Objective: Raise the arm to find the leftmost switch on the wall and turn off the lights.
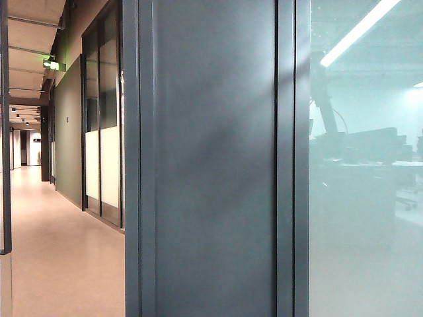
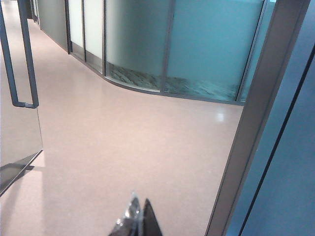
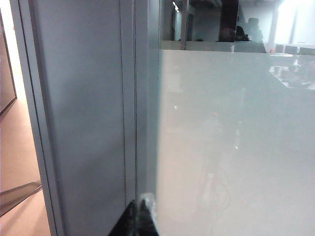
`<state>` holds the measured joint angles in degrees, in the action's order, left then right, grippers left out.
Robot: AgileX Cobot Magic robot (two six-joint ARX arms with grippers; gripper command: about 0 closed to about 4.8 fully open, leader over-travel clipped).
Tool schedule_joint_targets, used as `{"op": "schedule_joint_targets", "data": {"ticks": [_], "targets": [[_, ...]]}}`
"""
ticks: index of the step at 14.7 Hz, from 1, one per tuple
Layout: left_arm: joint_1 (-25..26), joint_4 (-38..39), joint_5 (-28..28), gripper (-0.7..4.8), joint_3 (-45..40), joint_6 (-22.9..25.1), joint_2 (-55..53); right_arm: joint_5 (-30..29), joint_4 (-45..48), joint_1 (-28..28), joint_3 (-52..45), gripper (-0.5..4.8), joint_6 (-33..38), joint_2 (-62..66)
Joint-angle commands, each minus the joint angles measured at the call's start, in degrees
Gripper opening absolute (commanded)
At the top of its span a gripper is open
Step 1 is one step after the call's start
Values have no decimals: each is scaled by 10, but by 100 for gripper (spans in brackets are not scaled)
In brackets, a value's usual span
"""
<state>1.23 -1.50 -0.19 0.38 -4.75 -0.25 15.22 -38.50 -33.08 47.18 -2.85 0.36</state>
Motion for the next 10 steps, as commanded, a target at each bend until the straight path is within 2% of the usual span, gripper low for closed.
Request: {"op": "schedule_joint_targets", "data": {"ticks": [1,8,10], "targets": [[0,-7,0,-5,1,0,0,1,6,0,1,-1,0,-2],[0,-7,0,-5,1,0,0,3,5,3,1,-1,-1,-2],[0,-7,0,-5,1,0,0,4,-9,44,1,-1,-5,-2]]}}
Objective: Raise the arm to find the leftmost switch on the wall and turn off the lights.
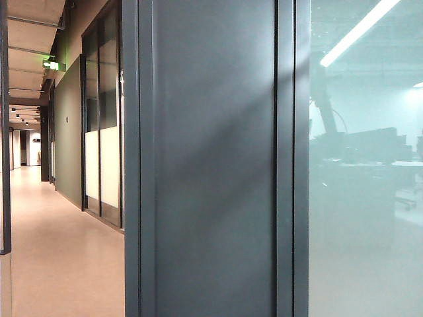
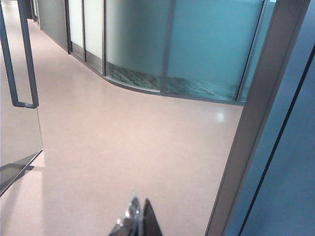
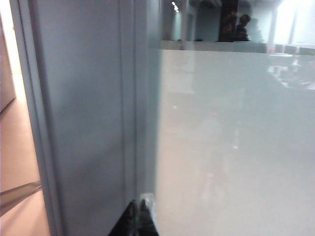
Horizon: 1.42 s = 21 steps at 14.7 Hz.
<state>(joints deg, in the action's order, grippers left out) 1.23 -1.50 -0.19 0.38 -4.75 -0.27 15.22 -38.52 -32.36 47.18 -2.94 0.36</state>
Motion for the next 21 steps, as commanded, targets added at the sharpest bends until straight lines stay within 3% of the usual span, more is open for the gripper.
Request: {"op": "schedule_joint_targets", "data": {"ticks": [1,3,5,10,12,16,21], "targets": [[0,-7,0,-5,1,0,0,23,-18,71,-2,-1,-19,-2],[0,-7,0,-5,1,0,0,68,11,146,-35,-1,-18,-2],[0,-7,0,-5,1,0,0,51,64,240,-94,-1,-16,-2],[0,-7,0,-5,1,0,0,-149,232,435,-269,-1,32,-2],[0,-7,0,-5,1,0,0,-194,310,441,-328,-1,34,-2],[0,-7,0,-5,1,0,0,-190,407,387,-417,-1,45,-2],[0,-7,0,-5,1,0,0,-177,442,337,-458,-1,47,-2]]}}
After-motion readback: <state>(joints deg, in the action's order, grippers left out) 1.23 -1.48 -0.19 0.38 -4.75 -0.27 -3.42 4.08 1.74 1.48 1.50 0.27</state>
